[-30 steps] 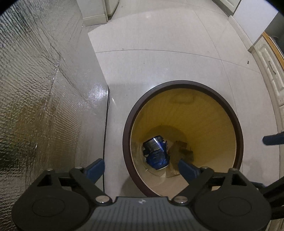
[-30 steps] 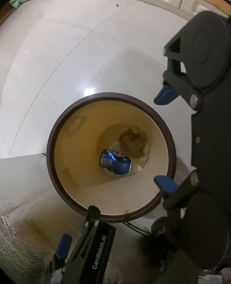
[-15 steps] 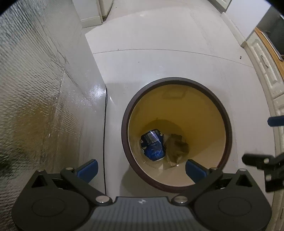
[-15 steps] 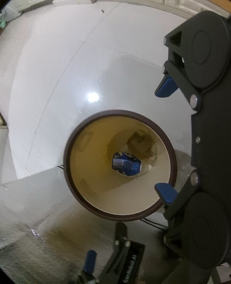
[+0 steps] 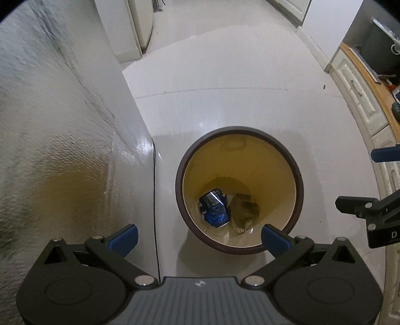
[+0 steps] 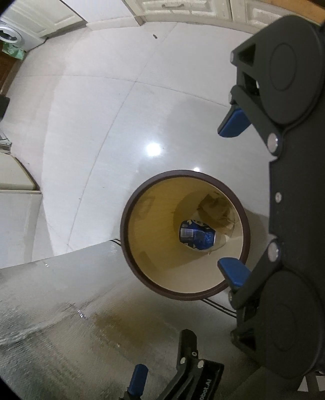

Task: Collect trash
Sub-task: 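Raise both tools from the bin and move back to the counter, then grasp the clear plastic bag with the left tool while the right tool grasps the blue-white bag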

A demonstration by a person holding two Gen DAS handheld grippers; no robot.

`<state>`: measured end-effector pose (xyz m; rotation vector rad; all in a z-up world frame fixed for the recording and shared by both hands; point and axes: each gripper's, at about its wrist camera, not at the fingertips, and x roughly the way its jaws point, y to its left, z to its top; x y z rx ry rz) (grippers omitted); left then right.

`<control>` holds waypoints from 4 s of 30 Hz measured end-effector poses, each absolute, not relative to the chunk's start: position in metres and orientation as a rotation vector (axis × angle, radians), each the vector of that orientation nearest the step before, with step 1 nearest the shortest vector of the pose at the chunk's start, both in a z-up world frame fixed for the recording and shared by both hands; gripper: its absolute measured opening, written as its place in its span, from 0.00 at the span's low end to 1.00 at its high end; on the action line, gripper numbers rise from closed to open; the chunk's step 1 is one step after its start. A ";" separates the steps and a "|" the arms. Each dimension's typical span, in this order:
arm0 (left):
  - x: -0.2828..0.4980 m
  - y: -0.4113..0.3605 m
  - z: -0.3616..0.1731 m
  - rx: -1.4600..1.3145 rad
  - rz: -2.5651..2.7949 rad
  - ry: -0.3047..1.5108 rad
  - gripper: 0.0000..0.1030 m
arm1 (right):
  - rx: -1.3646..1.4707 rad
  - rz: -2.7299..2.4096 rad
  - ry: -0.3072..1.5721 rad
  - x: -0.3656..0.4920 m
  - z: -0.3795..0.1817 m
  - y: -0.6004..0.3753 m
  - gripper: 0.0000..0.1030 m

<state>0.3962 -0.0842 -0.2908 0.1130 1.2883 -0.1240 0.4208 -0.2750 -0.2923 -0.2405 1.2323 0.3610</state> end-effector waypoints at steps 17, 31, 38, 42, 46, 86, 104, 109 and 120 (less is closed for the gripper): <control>0.341 -0.084 -0.188 0.089 -0.098 1.089 1.00 | -0.166 0.299 1.050 0.372 -0.179 -0.302 1.00; 0.273 -0.107 -0.077 0.103 -0.143 0.802 1.00 | -0.124 0.241 0.801 0.315 -0.078 -0.328 1.00; 0.232 -0.106 -0.024 0.129 -0.136 0.642 1.00 | -0.107 0.222 0.652 0.289 -0.032 -0.327 1.00; 0.204 -0.095 0.012 0.137 -0.116 0.546 1.00 | -0.079 0.228 0.581 0.276 -0.012 -0.325 1.00; 0.180 -0.079 0.050 0.155 -0.098 0.459 1.00 | -0.093 0.236 0.520 0.264 0.005 -0.310 1.00; 0.285 0.189 0.073 0.174 0.080 0.297 0.91 | 0.199 0.346 0.418 0.341 0.059 -0.096 1.00; 0.283 0.180 0.036 0.320 -0.074 0.383 0.73 | 0.353 0.337 0.493 0.425 0.051 -0.016 1.00; 0.283 0.178 0.033 0.332 -0.106 0.404 0.70 | 0.444 0.294 0.580 0.457 0.039 -0.002 0.96; 0.290 0.175 0.022 0.382 -0.076 0.475 0.38 | 0.454 0.235 0.623 0.482 0.016 0.028 0.80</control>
